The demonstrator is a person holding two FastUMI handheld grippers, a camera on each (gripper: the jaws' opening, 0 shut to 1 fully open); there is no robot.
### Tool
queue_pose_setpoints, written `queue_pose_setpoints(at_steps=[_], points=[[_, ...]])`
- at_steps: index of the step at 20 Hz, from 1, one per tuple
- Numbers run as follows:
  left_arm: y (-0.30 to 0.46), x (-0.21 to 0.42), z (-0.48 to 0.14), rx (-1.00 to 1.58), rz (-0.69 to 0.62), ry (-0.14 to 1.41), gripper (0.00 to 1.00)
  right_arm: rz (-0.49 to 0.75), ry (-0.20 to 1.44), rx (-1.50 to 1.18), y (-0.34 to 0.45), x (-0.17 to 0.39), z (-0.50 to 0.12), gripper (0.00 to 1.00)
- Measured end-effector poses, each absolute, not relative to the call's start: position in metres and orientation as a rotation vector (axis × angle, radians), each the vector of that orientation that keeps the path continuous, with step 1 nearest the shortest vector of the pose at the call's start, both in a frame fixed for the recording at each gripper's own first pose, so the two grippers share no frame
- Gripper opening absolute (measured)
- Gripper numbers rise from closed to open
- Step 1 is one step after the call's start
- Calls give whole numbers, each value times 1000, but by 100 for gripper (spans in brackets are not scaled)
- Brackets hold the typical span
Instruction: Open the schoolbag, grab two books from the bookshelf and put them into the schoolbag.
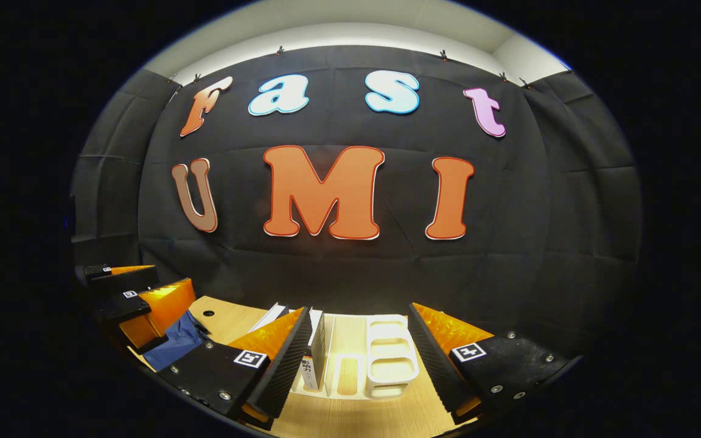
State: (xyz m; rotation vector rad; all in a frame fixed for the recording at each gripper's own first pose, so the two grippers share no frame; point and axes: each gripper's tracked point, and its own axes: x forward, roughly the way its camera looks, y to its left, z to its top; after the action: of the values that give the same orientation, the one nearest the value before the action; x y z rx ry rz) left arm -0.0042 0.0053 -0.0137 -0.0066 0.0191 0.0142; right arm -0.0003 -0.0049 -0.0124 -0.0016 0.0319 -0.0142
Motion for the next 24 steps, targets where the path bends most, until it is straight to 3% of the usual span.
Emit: queue_pose_setpoints(at_steps=[11, 20, 24], points=[[32, -7, -8, -11, 55, -27, 95, -3, 37, -5, -1, 3, -16, 94], [54, -14, 44, -24, 76, -137, 94, -17, -38, -20, -6, 3, 20, 94], [53, -16, 33, -49, 56, -121, 94, -18, -41, -28, -5, 2, 16, 94]])
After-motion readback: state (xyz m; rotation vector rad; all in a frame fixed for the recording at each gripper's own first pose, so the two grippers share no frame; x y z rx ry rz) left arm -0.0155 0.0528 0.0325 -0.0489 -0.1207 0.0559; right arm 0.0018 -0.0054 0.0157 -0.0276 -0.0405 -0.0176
